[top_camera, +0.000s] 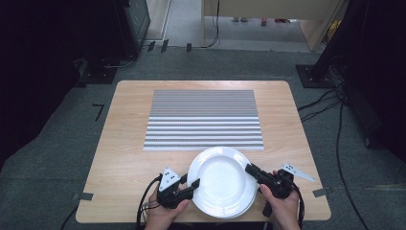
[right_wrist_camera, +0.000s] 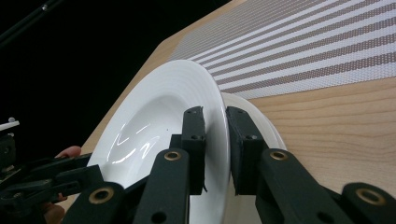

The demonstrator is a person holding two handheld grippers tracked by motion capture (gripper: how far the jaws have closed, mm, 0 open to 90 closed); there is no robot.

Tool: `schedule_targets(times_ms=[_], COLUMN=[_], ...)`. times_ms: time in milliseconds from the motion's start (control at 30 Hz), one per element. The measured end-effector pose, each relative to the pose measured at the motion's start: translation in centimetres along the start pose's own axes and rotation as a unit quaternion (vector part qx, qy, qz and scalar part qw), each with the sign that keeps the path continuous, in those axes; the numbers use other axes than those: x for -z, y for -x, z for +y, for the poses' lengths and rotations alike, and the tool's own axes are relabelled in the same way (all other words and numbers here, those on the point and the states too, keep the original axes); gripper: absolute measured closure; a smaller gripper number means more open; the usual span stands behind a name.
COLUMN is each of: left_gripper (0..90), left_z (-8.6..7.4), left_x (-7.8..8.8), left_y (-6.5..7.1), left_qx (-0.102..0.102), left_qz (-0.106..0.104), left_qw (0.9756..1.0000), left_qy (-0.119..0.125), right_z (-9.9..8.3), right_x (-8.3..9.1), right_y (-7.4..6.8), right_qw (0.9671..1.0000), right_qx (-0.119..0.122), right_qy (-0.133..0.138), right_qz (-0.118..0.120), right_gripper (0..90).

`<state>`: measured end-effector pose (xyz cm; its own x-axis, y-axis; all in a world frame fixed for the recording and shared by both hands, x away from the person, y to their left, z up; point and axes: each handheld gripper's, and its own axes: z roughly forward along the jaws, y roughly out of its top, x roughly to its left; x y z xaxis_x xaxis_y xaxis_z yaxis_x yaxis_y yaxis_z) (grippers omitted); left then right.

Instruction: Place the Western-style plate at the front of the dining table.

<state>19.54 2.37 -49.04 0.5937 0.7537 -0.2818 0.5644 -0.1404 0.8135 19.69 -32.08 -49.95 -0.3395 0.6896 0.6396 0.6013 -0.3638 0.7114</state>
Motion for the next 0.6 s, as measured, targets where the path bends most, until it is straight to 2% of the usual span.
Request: schedule_targets(times_ms=[167,600], left_gripper=[60.0,64.7], left_z=[0.2,0.6], left_x=[0.4,0.9], left_y=[-0.2,-1.2], left_qx=[0.007,0.026], left_qz=[-0.001,-0.012], left_qw=[0.9999,0.9992], left_qy=[0.013,0.028], right_z=[-0.2,-0.5], right_x=[-0.2,-0.5], right_y=[-0.2,-0.9], right_qw=[1.0000,0.9998], right_qx=[0.002,0.009], right_qy=[-0.001,0.009], right_qz=[0.003,0.012], right_gripper=[78.2,77.9])
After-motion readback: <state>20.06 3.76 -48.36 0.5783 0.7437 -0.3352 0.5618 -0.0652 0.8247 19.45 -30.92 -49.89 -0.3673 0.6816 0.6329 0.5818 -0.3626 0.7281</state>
